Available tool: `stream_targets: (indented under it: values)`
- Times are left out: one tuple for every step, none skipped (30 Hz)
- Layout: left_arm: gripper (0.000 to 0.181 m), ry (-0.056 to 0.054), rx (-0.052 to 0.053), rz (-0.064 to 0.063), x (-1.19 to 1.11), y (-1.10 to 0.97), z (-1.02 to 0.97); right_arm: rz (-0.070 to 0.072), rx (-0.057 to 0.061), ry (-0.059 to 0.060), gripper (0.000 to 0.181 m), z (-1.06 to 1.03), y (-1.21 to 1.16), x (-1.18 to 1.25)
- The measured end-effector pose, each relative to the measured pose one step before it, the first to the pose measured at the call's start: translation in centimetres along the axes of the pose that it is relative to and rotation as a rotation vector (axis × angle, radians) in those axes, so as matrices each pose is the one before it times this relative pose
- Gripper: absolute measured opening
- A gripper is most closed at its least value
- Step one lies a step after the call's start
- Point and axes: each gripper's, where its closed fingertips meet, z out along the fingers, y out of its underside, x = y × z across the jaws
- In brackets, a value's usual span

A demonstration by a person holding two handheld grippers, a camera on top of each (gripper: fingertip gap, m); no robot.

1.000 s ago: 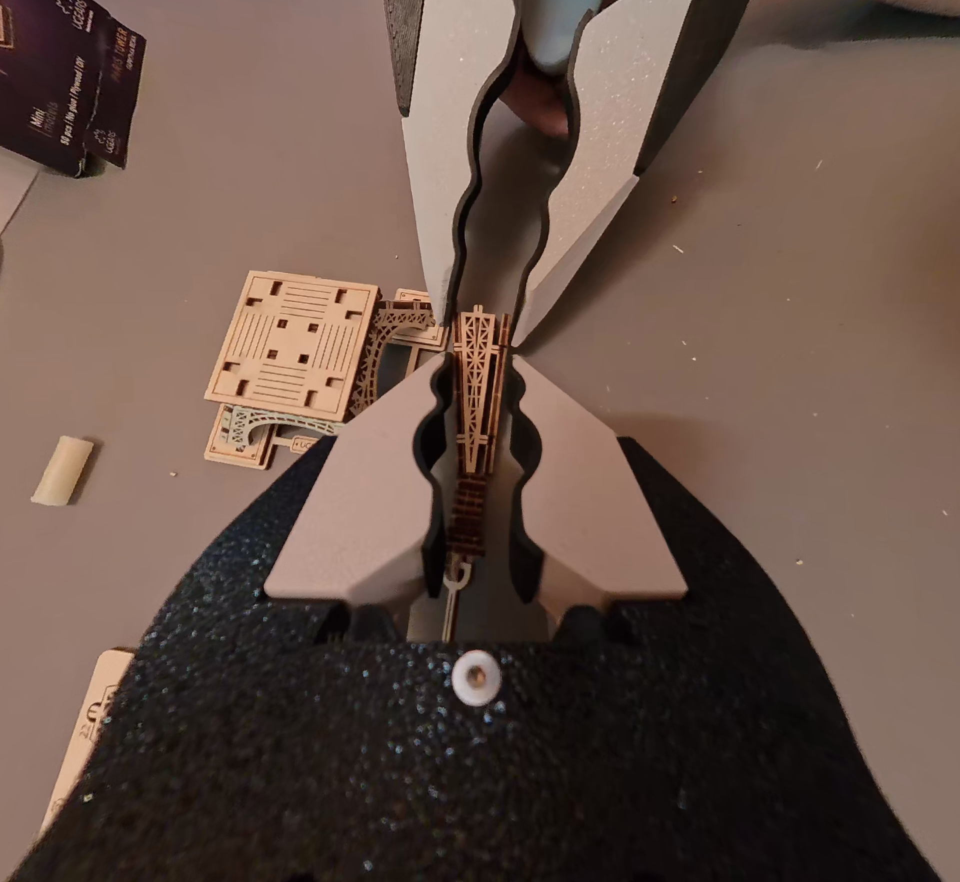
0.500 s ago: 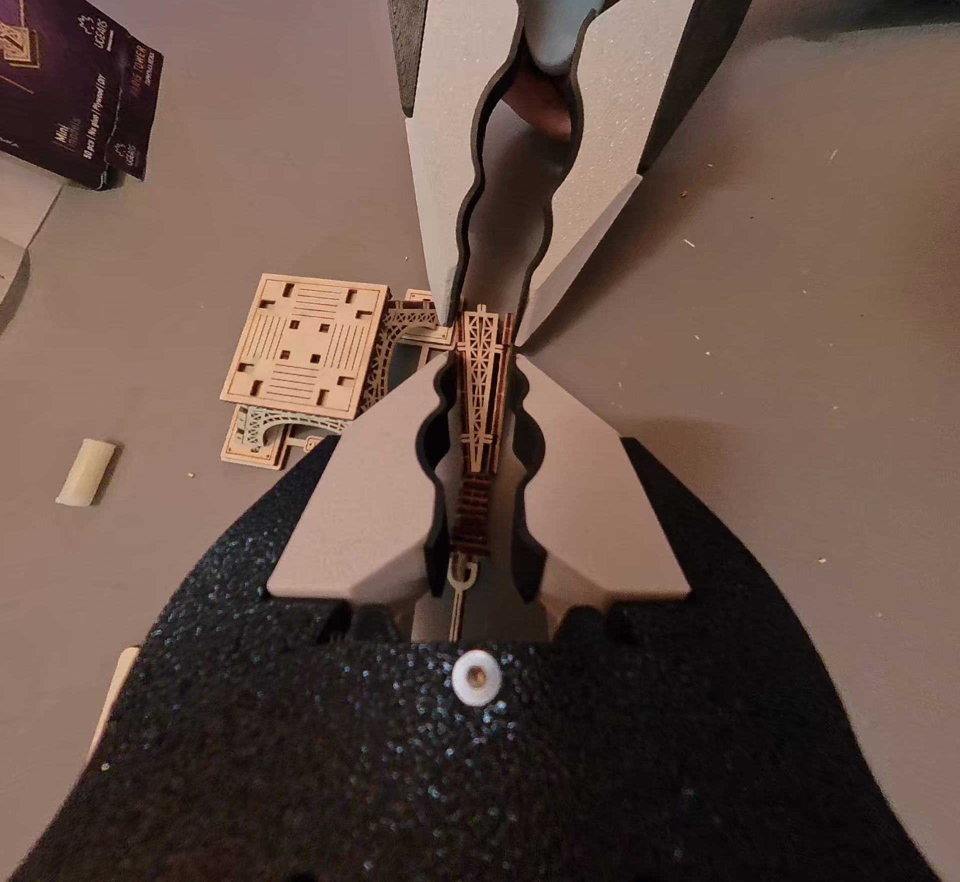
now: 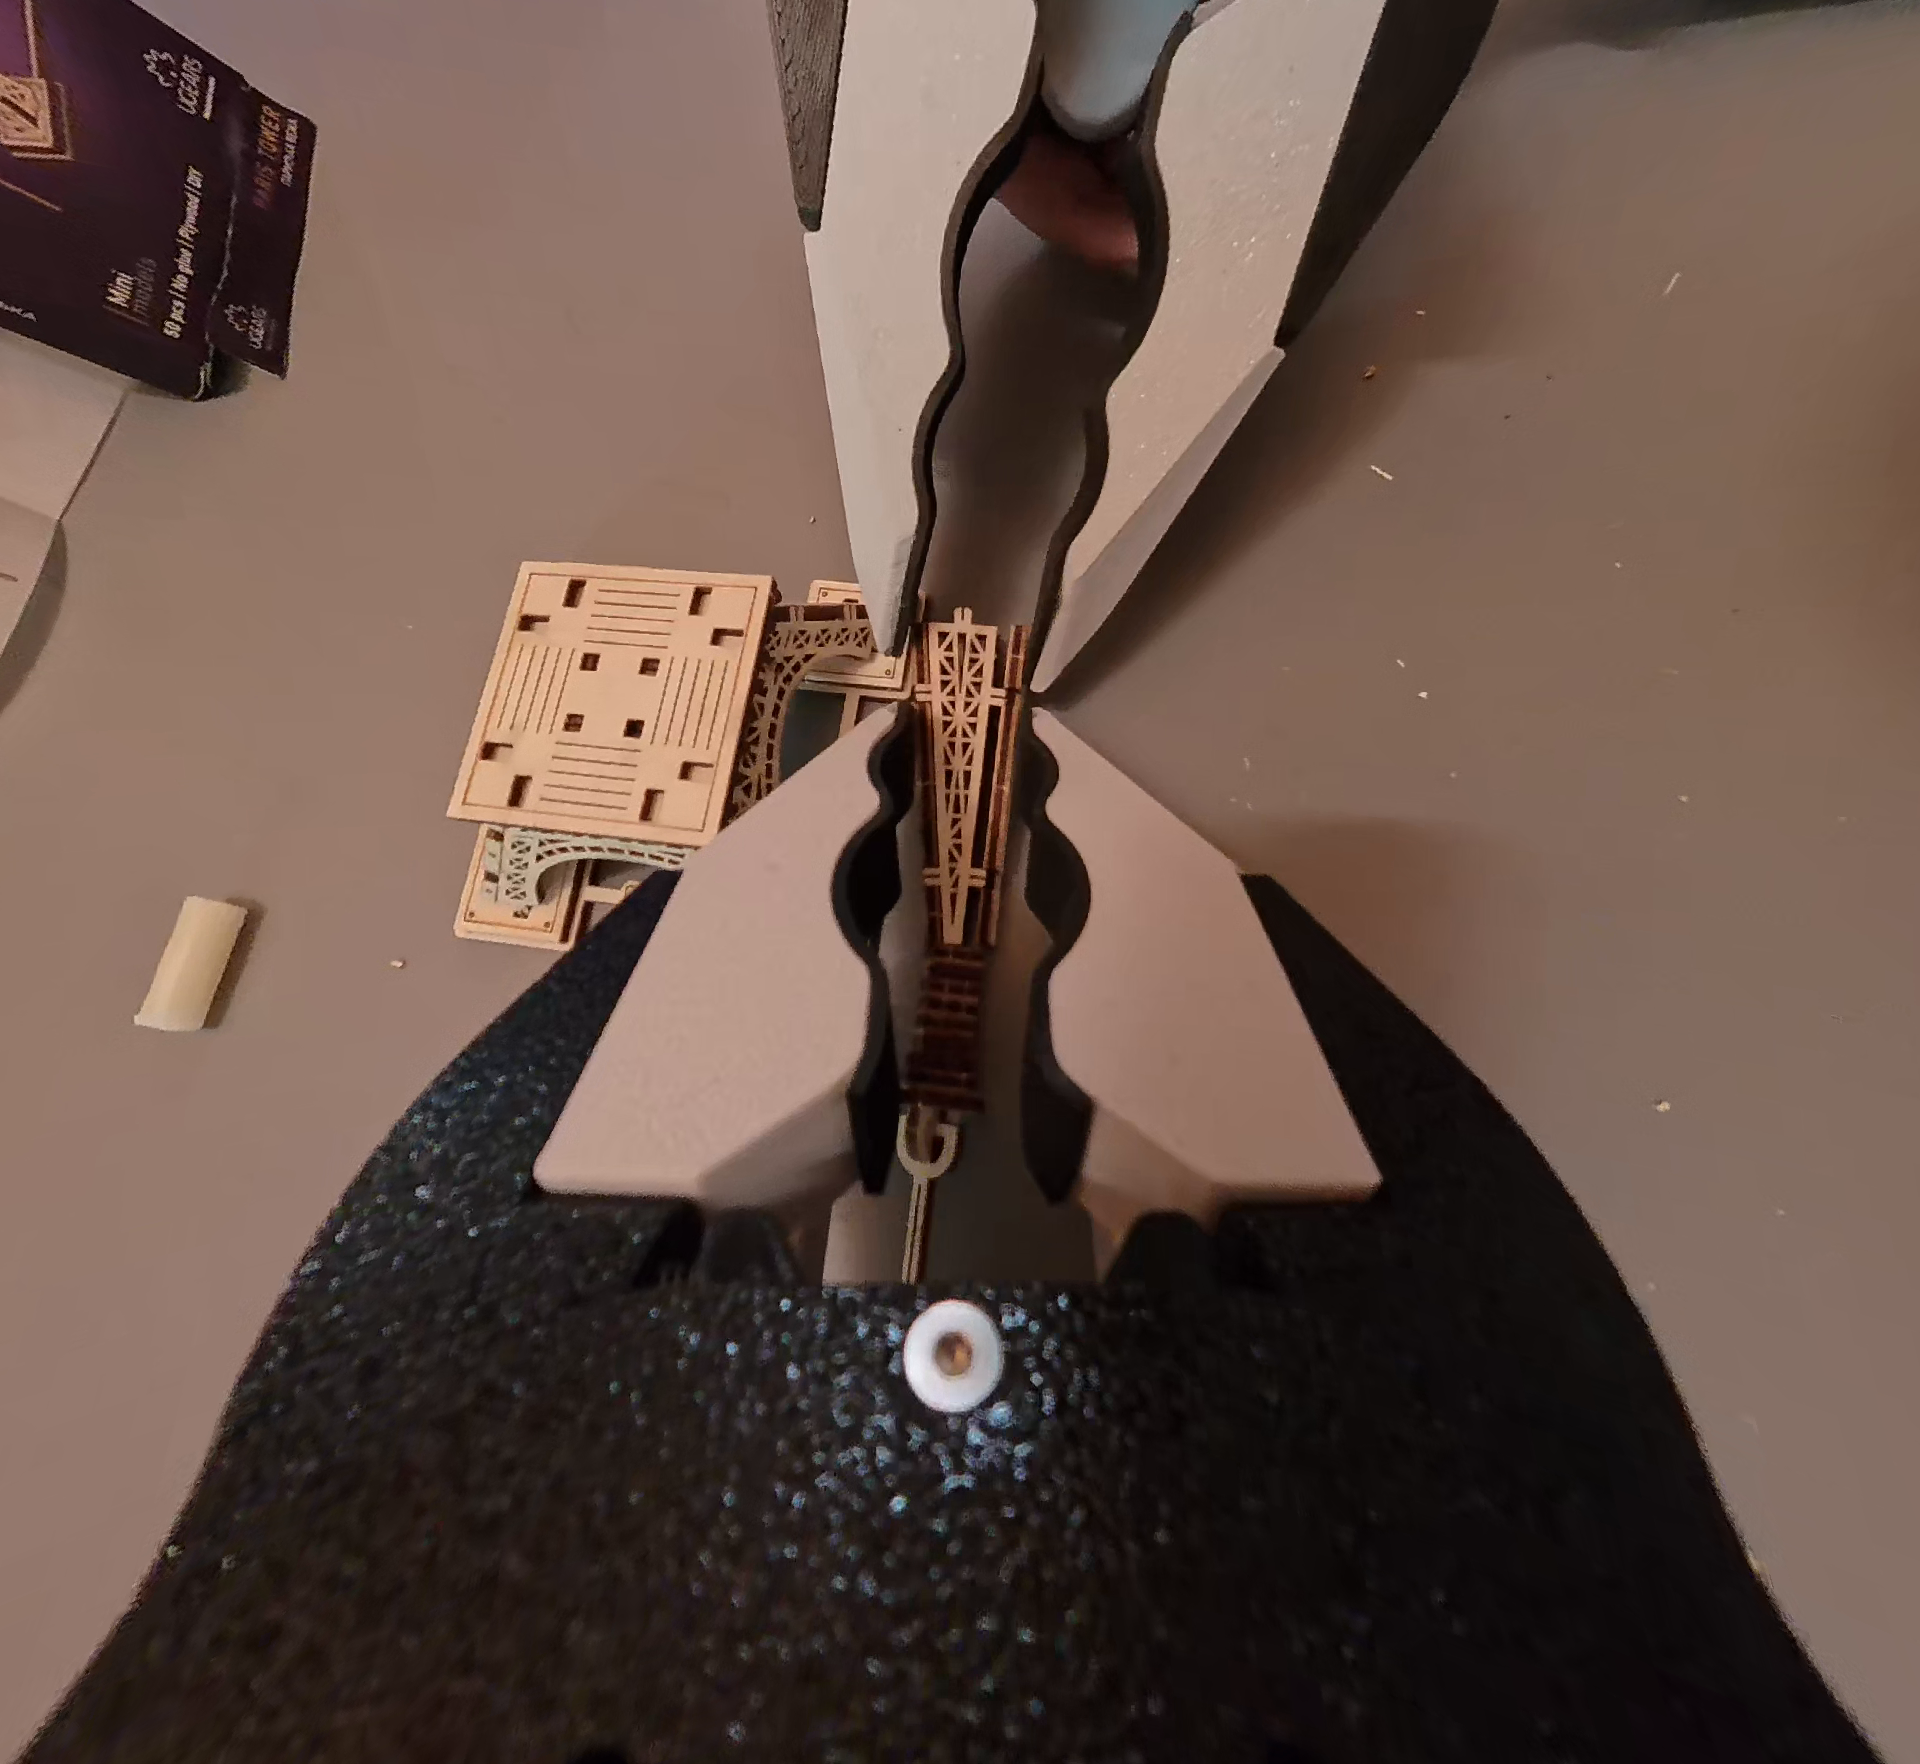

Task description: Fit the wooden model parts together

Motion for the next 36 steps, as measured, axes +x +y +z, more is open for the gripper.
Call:
stream_targets:
  values:
    - [0.017, 0.0019, 0.0011, 0.0038, 0.024, -0.007, -0.004, -0.0117, 0.0021, -0.0014, 0.02, 0.008, -0.021, -0.034]
    - [0.017, 0.0023, -0.0001, 0.0057, 0.046, 0.004, -0.01, -0.009, 0.0002, -0.0066, 0.02, 0.004, -0.008, -0.043]
    - [0.017, 0.0055, -0.0017, 0.0068, 0.11, -0.023, 0.001, -0.0012, -0.0047, -0.0172, 0.02, -0.032, -0.022, -0.121]
    - [0.017, 0.0033, -0.0024, 0.0078, 0.123, -0.041, 0.019, -0.004, -0.0118, -0.0208, 0.02, -0.049, -0.003, -0.164]
    - [0.017, -0.0037, -0.003, 0.008, 0.043, -0.067, 0.048, -0.0125, -0.0221, -0.0182, 0.02, -0.055, 0.047, -0.072]
    - [0.017, -0.0057, -0.0045, 0.0083, 0.025, -0.036, 0.037, -0.0095, -0.0275, -0.019, 0.019, -0.025, 0.047, -0.04]
    - [0.017, -0.0046, -0.0069, 0.0072, 0.014, -0.017, 0.009, -0.0014, -0.0287, -0.021, 0.019, 0.008, 0.039, -0.058]
    - [0.017, -0.0061, -0.0063, 0.0065, -0.003, 0.002, -0.005, -0.0001, -0.0261, -0.0184, 0.019, 0.023, 0.032, -0.014]
    - [0.017, -0.0075, -0.0041, 0.0052, -0.031, 0.01, -0.016, -0.0038, -0.0181, -0.0122, 0.019, 0.039, 0.012, 0.017]
    - [0.017, -0.0057, -0.0022, 0.0018, -0.032, 0.021, -0.017, -0.0019, -0.0105, -0.009, 0.019, 0.035, -0.007, 0.025]
    - [0.017, -0.0031, 0.0015, 0.0008, -0.006, 0.01, -0.016, -0.0012, -0.0068, -0.0097, 0.019, 0.012, 0.001, 0.001]
    - [0.017, -0.0016, 0.0044, -0.0024, -0.01, -0.017, -0.001, -0.0057, -0.0054, -0.007, 0.019, 0.006, 0.011, -0.005]
    - [0.017, 0.0005, 0.0036, -0.0041, 0.008, -0.006, 0.013, -0.0052, -0.0058, -0.0037, 0.019, -0.012, 0.008, -0.011]
    - [0.017, 0.001, 0.0019, -0.0023, 0.007, -0.006, -0.004, -0.0019, -0.0083, -0.0021, 0.018, 0.01, 0.003, 0.004]
    - [0.017, 0.001, 0.0, -0.0017, 0.003, -0.009, -0.001, -0.0037, -0.0098, -0.0004, 0.018, -0.001, 0.0, -0.003]
    - [0.017, 0.0012, -0.0014, -0.0016, 0.002, 0.006, -0.004, -0.0043, -0.0069, 0.0022, 0.018, 0.014, 0.004, 0.012]
    - [0.017, 0.0011, -0.0013, -0.002, -0.008, 0.0, 0.003, 0.0083, -0.0009, 0.0003, 0.018, 0.002, 0.0, 0.004]
    - [0.017, 0.0022, 0.0003, -0.004, 0.007, -0.005, -0.002, 0.0133, 0.005, -0.0037, 0.018, -0.002, -0.004, -0.001]
    - [0.017, 0.0027, 0.0024, -0.0028, 0.017, 0.006, -0.004, 0.014, 0.0101, -0.0069, 0.018, -0.004, -0.001, -0.009]
    - [0.017, 0.0018, 0.0037, -0.0033, -0.007, 0.006, 0.003, 0.015, 0.0121, -0.0065, 0.018, 0.013, -0.006, 0.014]
    - [0.017, 0.0036, 0.0039, -0.0053, 0.011, 0.001, -0.005, 0.0116, 0.0092, -0.0045, 0.018, -0.003, 0.002, 0.009]
    - [0.017, 0.0039, 0.004, -0.0038, 0.006, 0.006, 0.002, 0.0011, 0.0072, -0.0009, 0.018, 0.004, -0.009, -0.004]
    - [0.018, 0.0063, 0.0045, -0.0057, 0.036, 0.002, -0.012, 0.0092, 0.0057, -0.0021, 0.018, -0.001, 0.0, 0.003]
    - [0.018, 0.0107, 0.0039, -0.0082, 0.067, 0.013, -0.044, 0.0105, 0.0064, -0.0057, 0.017, 0.024, -0.031, -0.033]
    - [0.018, 0.0058, 0.0039, -0.0011, 0.006, 0.034, -0.047, 0.0016, 0.0066, -0.0025, 0.017, 0.057, -0.044, 0.002]
    - [0.018, 0.0021, 0.0071, 0.0054, 0.023, 0.027, -0.037, -0.0053, 0.0041, -0.0007, 0.017, 0.037, -0.042, -0.024]
    - [0.018, 0.0024, 0.0042, 0.001, 0.053, 0.038, -0.055, -0.004, 0.0003, -0.0003, 0.017, 0.024, -0.03, -0.039]
    - [0.018, 0.0048, -0.0012, -0.0044, 0.057, 0.058, -0.082, -0.0023, -0.0009, 0.0009, 0.017, 0.063, -0.06, -0.053]
    - [0.018, 0.0026, -0.0036, -0.003, 0.033, 0.073, -0.095, -0.0038, -0.001, 0.0029, 0.017, 0.085, -0.081, -0.014]
    - [0.018, -0.0018, -0.0012, 0.0004, -0.012, 0.054, -0.053, -0.0023, -0.0021, 0.0034, 0.017, 0.05, -0.037, 0.026]
    - [0.018, -0.0015, 0.0012, 0.0002, -0.002, 0.006, -0.02, -0.0016, -0.0022, -0.0005, 0.017, 0.014, -0.013, 0.0]
    - [0.018, 0.0013, 0.0012, -0.0024, 0.021, 0.007, -0.003, -0.0012, -0.0011, -0.0021, 0.017, -0.005, 0.014, -0.011]
    - [0.018, 0.0041, -0.0003, -0.001, 0.051, -0.008, -0.003, 0.002, 0.0004, -0.0017, 0.017, -0.008, 0.009, 0.009]
    - [0.018, 0.0015, -0.0023, -0.0019, 0.017, 0.009, -0.002, 0.0042, 0.0011, -0.0014, 0.017, 0.0, -0.003, 0.007]
    - [0.018, 0.0, -0.0042, -0.0013, -0.005, 0.012, -0.006, 0.0034, 0.0002, -0.0008, 0.017, 0.005, -0.003, 0.006]
    - [0.018, -0.0028, -0.0055, 0.0019, -0.044, 0.004, -0.003, -0.0017, -0.0012, 0.0022, 0.017, 0.005, 0.003, 0.037]
